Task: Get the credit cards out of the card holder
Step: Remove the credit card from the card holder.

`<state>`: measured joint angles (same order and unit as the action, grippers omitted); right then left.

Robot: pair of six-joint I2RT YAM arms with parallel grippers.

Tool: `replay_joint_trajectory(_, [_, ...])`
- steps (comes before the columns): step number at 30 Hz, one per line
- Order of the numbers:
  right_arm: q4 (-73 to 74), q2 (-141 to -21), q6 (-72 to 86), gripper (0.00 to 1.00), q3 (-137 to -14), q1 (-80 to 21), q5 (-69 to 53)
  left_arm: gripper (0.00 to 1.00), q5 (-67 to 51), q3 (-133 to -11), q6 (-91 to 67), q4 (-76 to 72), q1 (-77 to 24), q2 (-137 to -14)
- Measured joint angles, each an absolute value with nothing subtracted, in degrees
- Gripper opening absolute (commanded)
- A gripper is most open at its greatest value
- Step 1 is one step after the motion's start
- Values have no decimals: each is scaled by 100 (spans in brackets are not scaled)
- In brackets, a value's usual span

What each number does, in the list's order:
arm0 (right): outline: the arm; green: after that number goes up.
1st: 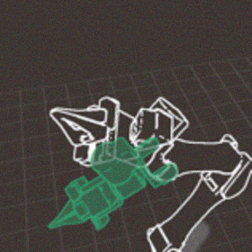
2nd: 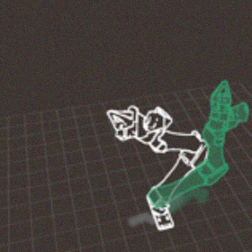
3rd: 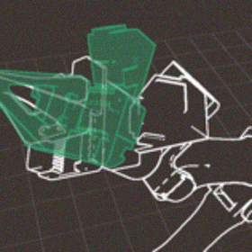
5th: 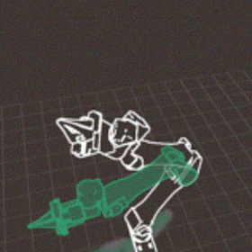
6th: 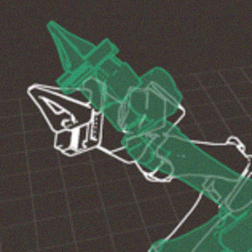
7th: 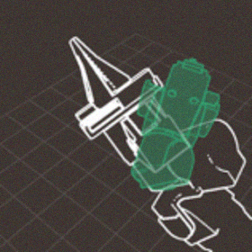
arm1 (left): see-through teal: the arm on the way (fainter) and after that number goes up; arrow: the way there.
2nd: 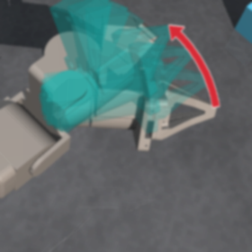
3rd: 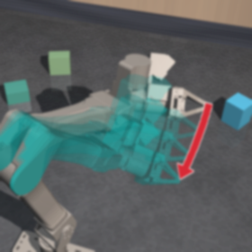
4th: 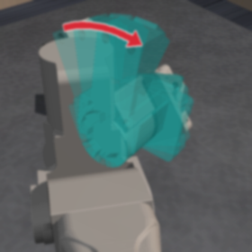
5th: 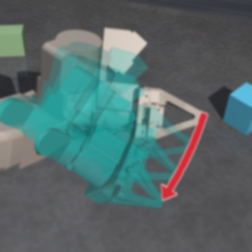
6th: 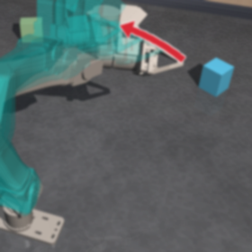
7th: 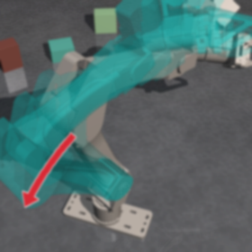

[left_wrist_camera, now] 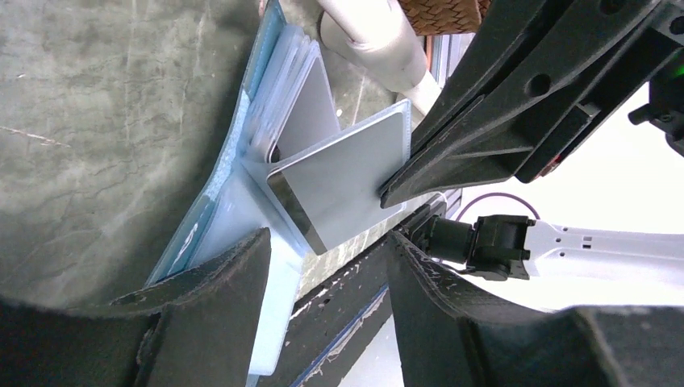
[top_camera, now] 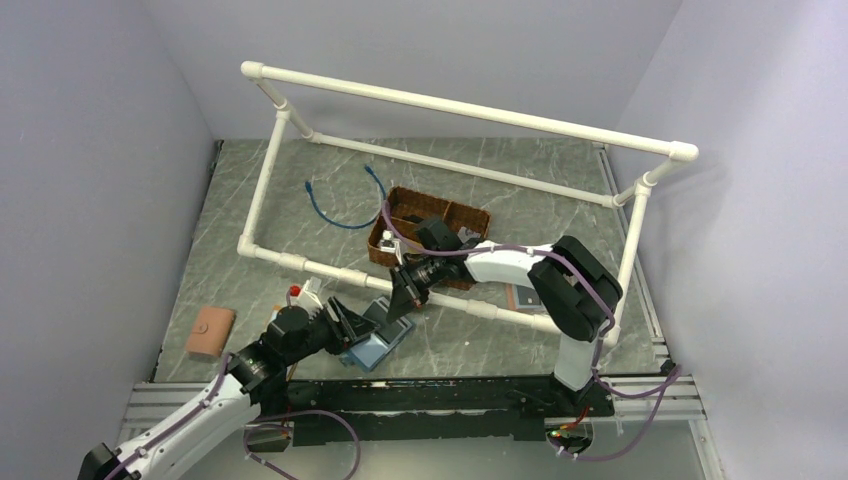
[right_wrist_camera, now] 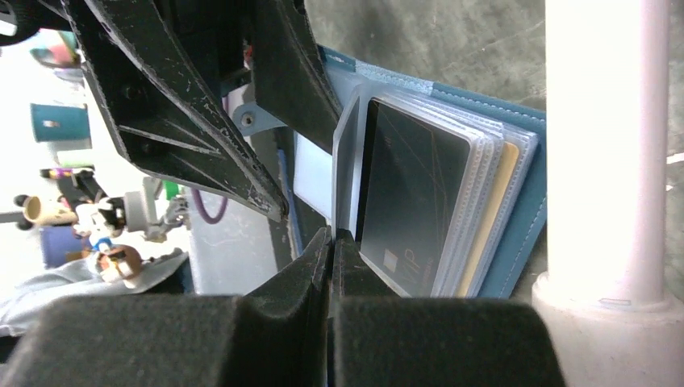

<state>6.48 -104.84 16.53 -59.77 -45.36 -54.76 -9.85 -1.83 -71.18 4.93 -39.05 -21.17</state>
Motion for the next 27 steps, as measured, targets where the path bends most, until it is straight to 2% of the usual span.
replay_joint_trajectory(14, [-1286, -10296, 3459, 0, -5166, -4246, -5975, 51, -945, -346, -7314, -239, -3903, -2902])
replay_joint_trajectory(19, [-1737, -10296, 3903, 0, -5074, -4195, -6139, 42, -867, -303, -7432, -569, -3905, -2779])
replay_joint_trajectory(21, [-1839, -10296, 3994, 0, -5072, -4191, -6200, 35, -821, -261, -7441, -569, -3905, -2650])
replay_joint_trajectory(24, [-1935, -10296, 4086, 0, -5072, -4178, -6254, 13, -755, -259, -7389, -443, -3905, -2523])
replay_joint_trajectory(27, [-1940, -10296, 4093, 0, -5072, -4136, -6263, 3, -727, -259, -7336, -357, -3903, -2449])
